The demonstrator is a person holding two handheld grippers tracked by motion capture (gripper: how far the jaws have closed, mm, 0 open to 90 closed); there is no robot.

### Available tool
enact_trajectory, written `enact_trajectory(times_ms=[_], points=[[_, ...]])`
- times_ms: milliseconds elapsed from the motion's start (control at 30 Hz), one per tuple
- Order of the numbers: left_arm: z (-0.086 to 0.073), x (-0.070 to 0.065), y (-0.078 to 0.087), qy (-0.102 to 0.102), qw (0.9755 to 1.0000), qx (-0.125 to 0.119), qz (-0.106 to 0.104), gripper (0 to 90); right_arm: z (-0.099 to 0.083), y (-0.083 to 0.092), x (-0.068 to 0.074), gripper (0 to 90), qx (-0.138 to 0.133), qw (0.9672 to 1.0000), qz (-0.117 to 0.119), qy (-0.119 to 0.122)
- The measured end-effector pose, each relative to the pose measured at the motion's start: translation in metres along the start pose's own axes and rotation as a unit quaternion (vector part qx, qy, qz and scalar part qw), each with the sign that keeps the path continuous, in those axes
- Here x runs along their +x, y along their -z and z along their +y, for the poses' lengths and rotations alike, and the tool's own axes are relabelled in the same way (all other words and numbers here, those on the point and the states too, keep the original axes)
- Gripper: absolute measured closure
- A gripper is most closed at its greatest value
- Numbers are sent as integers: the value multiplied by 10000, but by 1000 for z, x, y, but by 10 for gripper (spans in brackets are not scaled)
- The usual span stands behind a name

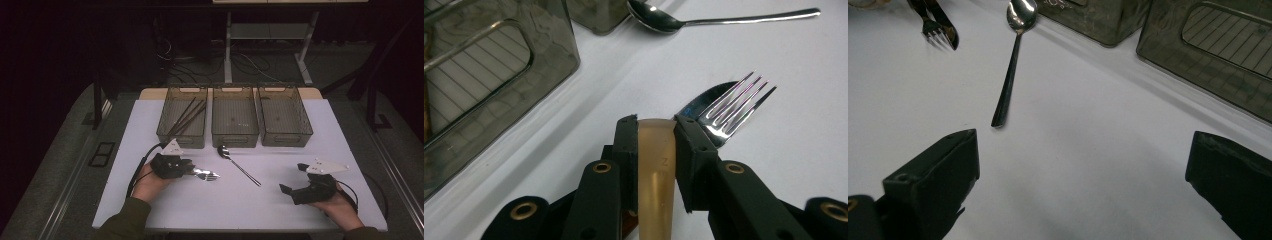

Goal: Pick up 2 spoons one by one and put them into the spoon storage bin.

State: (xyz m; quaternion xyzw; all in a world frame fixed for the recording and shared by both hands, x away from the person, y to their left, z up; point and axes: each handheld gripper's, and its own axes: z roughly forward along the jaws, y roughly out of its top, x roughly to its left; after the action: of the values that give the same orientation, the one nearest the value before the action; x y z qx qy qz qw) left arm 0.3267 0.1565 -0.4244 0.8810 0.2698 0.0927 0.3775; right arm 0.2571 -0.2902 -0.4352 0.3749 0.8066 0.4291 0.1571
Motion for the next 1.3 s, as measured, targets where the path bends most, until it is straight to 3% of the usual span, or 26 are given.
enact_trajectory(times_ms=[233, 467, 733, 867, 1300], points=[[0, -2, 10, 169, 9995, -250, -81, 727, 0, 0, 0, 10, 3, 10000, 3, 2], [1, -3, 15, 423, 9971, -589, -218, 727, 0, 0, 0, 9, 18, 10000, 12, 12], [16, -2, 12, 590, 9945, -811, -300, 726, 0, 0, 0, 9, 1, 10000, 12, 23], [27, -4, 10, 501, 9950, -825, -239, 726, 0, 0, 0, 9, -11, 10000, 12, 15], [61, -1, 0, 511, 9927, -1035, -351, 725, 0, 1, 0, 10, -19, 10000, 8, 12]])
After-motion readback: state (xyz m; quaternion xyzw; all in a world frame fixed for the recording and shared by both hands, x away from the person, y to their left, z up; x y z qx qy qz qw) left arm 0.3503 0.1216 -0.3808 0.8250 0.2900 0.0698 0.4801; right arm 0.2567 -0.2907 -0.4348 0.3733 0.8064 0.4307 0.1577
